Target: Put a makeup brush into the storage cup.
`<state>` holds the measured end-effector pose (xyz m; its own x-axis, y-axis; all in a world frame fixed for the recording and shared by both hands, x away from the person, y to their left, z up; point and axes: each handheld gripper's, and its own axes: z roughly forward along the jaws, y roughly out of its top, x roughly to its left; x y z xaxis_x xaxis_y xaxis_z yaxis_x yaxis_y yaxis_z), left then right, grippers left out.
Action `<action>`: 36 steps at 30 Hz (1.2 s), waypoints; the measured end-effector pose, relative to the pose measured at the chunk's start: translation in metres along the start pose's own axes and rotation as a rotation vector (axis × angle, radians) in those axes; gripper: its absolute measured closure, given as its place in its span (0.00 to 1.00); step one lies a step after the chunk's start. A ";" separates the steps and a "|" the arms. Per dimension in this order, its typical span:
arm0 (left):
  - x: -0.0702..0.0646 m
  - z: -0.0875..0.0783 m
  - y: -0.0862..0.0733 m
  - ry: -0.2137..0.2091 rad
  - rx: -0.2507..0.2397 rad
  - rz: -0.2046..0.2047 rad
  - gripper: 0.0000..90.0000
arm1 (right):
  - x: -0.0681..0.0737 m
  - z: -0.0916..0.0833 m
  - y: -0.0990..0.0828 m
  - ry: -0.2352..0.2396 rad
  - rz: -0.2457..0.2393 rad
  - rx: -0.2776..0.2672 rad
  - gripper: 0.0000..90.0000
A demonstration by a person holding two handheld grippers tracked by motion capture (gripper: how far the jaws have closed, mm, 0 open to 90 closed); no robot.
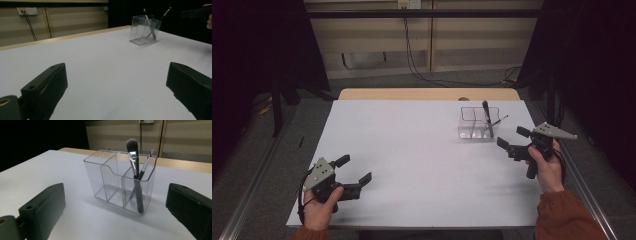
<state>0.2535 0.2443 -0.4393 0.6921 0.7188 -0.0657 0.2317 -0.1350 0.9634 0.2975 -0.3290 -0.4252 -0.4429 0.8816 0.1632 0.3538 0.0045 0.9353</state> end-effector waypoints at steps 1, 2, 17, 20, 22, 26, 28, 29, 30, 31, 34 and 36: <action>0.000 0.000 0.000 0.005 -0.001 -0.002 0.04 | 0.002 -0.002 -0.001 0.006 -0.002 -0.001 0.02; 0.000 -0.001 -0.001 0.002 0.003 0.000 0.04 | 0.003 -0.004 -0.002 0.009 -0.004 -0.001 0.02; -0.001 -0.006 -0.003 0.010 -0.006 -0.004 0.04 | 0.018 -0.021 -0.027 0.016 -0.008 0.005 0.02; -0.002 -0.007 -0.003 0.009 -0.011 0.001 0.04 | 0.021 -0.025 -0.032 0.014 0.005 -0.007 0.02; -0.003 -0.007 -0.004 0.007 -0.013 -0.010 0.04 | 0.025 -0.028 -0.036 0.003 -0.005 -0.009 0.02; -0.003 -0.008 -0.004 0.008 -0.014 -0.012 0.04 | 0.030 -0.032 -0.040 0.006 -0.003 -0.013 0.02; -0.003 -0.009 -0.004 0.013 -0.012 -0.007 0.04 | 0.032 -0.035 -0.043 0.004 -0.001 -0.016 0.02; -0.002 -0.009 -0.005 0.013 -0.010 -0.010 0.04 | 0.033 -0.037 -0.044 0.007 0.003 -0.016 0.02; -0.002 -0.009 -0.005 0.010 -0.009 -0.011 0.04 | 0.034 -0.038 -0.044 0.003 0.001 -0.020 0.02; -0.002 -0.009 -0.005 0.009 -0.012 -0.013 0.04 | 0.035 -0.041 -0.045 0.001 -0.002 -0.021 0.02; -0.003 -0.010 -0.004 0.008 -0.016 -0.014 0.04 | 0.037 -0.046 -0.048 -0.001 -0.007 -0.025 0.02; -0.003 -0.011 -0.004 0.003 -0.017 -0.011 0.04 | 0.037 -0.048 -0.050 -0.004 -0.009 -0.020 0.01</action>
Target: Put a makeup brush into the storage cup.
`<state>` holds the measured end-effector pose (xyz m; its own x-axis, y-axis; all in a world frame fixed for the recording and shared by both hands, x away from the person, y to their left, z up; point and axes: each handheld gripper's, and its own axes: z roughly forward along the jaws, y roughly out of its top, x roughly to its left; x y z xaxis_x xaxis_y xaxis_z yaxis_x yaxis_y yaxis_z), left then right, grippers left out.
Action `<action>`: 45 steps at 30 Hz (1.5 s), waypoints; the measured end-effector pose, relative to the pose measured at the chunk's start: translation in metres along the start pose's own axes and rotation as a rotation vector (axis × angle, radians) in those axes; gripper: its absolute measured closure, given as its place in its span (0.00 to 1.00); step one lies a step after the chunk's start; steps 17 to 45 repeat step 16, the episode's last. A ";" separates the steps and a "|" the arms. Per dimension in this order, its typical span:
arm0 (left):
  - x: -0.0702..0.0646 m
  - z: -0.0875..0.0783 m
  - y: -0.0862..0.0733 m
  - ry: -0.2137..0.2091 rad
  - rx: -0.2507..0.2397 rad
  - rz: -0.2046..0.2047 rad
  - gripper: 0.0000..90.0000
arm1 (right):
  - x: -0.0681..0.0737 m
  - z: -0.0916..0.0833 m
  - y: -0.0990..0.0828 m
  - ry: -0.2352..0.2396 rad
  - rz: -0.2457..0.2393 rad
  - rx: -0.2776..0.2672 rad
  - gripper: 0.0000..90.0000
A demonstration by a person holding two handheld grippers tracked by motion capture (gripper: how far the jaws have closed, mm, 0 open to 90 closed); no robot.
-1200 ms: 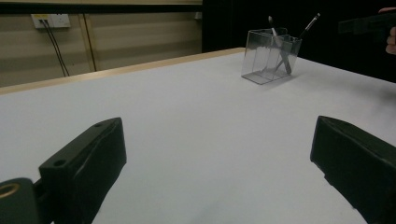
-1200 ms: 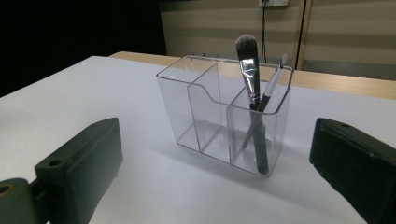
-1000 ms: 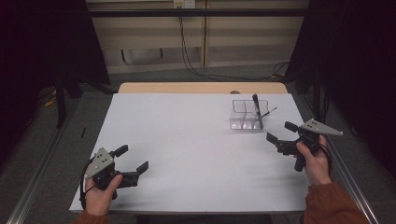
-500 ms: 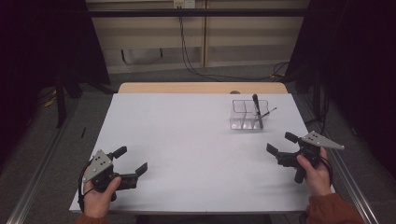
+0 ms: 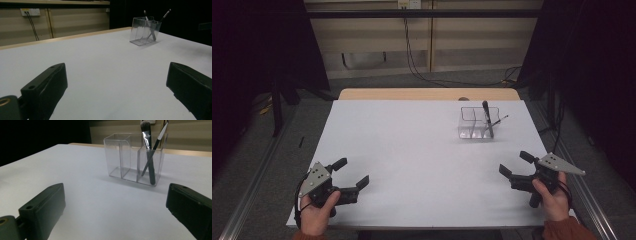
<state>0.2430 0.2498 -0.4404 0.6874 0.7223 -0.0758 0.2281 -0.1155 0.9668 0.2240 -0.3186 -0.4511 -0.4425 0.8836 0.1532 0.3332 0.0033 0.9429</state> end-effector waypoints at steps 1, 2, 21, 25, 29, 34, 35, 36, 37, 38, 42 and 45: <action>0.000 0.000 0.000 0.001 0.000 -0.001 0.04 | 0.000 0.000 -0.002 -0.003 -0.004 0.005 0.01; 0.000 -0.001 -0.001 0.002 0.002 0.000 0.04 | 0.001 -0.001 -0.003 -0.008 -0.003 0.007 0.01; 0.000 0.000 -0.001 0.001 0.008 -0.001 0.04 | 0.004 -0.001 -0.004 -0.005 -0.034 -0.015 0.02; 0.000 0.000 -0.001 0.001 0.008 -0.001 0.04 | 0.004 -0.001 -0.004 -0.005 -0.034 -0.015 0.02; 0.000 0.000 -0.001 0.001 0.008 -0.001 0.04 | 0.004 -0.001 -0.004 -0.005 -0.034 -0.015 0.02; 0.000 0.000 -0.001 0.001 0.008 -0.001 0.04 | 0.004 -0.001 -0.004 -0.005 -0.034 -0.015 0.02; 0.000 0.000 -0.001 0.001 0.008 -0.001 0.04 | 0.004 -0.001 -0.004 -0.005 -0.034 -0.015 0.02; 0.000 0.000 -0.001 0.001 0.008 -0.001 0.04 | 0.004 -0.001 -0.004 -0.005 -0.034 -0.015 0.02; 0.000 0.000 -0.001 0.001 0.008 -0.001 0.04 | 0.004 -0.001 -0.004 -0.005 -0.034 -0.015 0.02; 0.000 0.000 -0.001 0.001 0.008 -0.001 0.04 | 0.004 -0.001 -0.004 -0.005 -0.034 -0.015 0.02; 0.000 0.000 -0.001 0.001 0.008 -0.001 0.04 | 0.004 -0.001 -0.004 -0.005 -0.034 -0.015 0.02; 0.000 0.000 -0.001 0.001 0.008 -0.001 0.04 | 0.004 -0.001 -0.004 -0.005 -0.034 -0.015 0.02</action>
